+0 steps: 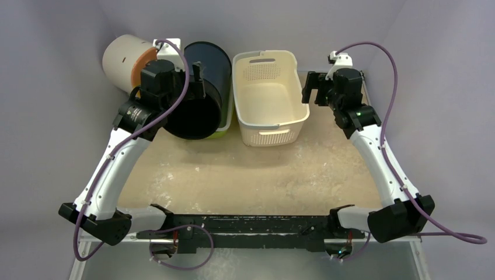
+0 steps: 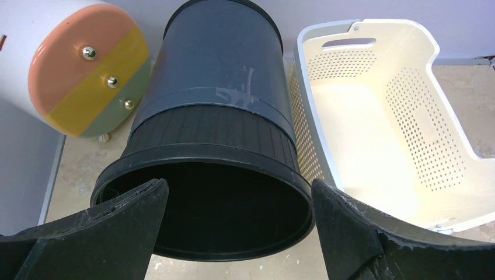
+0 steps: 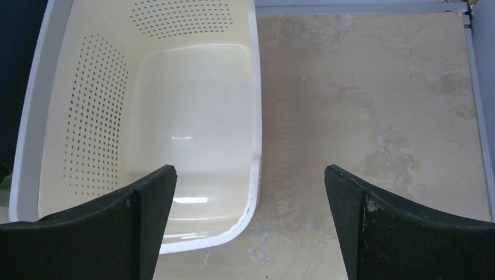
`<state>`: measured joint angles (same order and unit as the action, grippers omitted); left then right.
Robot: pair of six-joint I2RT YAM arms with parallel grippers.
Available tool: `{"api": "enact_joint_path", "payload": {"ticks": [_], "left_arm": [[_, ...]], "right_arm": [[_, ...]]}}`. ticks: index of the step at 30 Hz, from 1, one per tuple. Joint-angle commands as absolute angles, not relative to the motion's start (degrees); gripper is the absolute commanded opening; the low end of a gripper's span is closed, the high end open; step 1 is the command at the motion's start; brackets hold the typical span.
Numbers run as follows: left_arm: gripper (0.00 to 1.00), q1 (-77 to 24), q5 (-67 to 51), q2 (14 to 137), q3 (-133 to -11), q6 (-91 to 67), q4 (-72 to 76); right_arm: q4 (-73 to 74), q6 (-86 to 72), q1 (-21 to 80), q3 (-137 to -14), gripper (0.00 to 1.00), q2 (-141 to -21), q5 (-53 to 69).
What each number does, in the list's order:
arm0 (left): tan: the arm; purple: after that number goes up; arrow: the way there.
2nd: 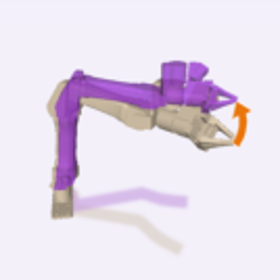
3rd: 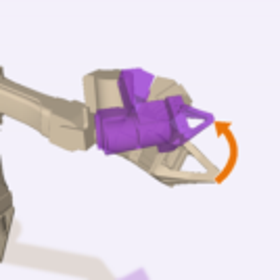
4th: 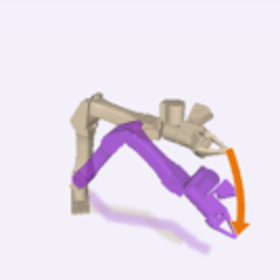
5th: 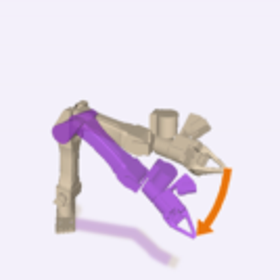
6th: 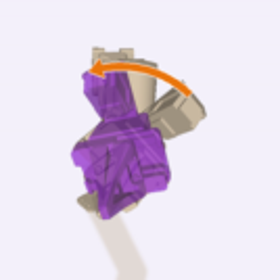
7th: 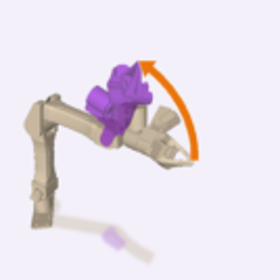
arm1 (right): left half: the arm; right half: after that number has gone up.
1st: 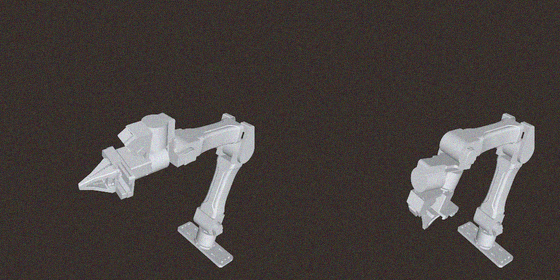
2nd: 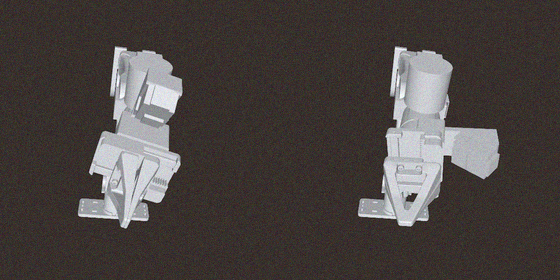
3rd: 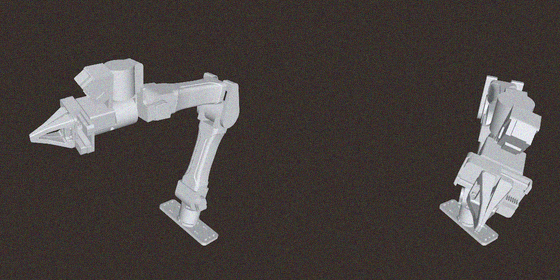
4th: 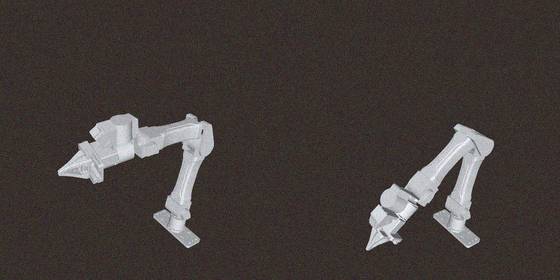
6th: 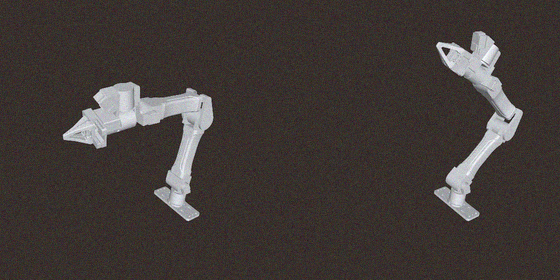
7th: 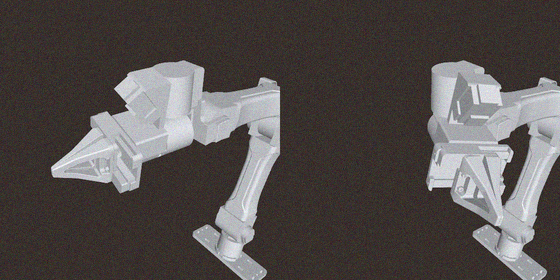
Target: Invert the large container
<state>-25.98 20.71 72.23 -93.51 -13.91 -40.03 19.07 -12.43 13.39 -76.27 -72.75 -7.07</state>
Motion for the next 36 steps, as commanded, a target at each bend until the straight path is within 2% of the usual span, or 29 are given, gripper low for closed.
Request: {"api": "enact_joint_path", "payload": {"ticks": [1, 14, 21, 25, 31, 36], "left_arm": [[0.93, -25.61, 21.27, 71.57, -95.9, -13.44, -39.07], [0.93, -25.59, 21.74, 71.08, -95.42, -13.36, -39.79], [0.93, -25.62, 22.24, 70.1, -93.97, -13.49, -39.57], [0.93, -25.58, 22.24, 69.88, -93.23, -14.07, -39.14], [0.93, -25.66, 22.83, 69.65, -92.51, -14.66, -38.93], [0.93, -25.62, 23.67, 68.6, -91.75, -14.85, -39.11]], "right_arm": [[18.77, -12.63, 13.27, -78.2, 1.0, -71.01, -10.47], [22.62, -11.13, 13.27, -79.54, 1.0, -73.93, -10.94], [24.02, -10.2, 14.2, -82.89, 0.9, -75.73, -8.21], [26.99, -9.95, 19.55, -87.24, 0.84, -79.88, -8.2], [30.8, -9.1, 33.85, -93.05, 0.8, -86.73, -12.71], [30.89, -10.13, 39.6, -92.74, 0.77, -89.74, -10.72]]}}
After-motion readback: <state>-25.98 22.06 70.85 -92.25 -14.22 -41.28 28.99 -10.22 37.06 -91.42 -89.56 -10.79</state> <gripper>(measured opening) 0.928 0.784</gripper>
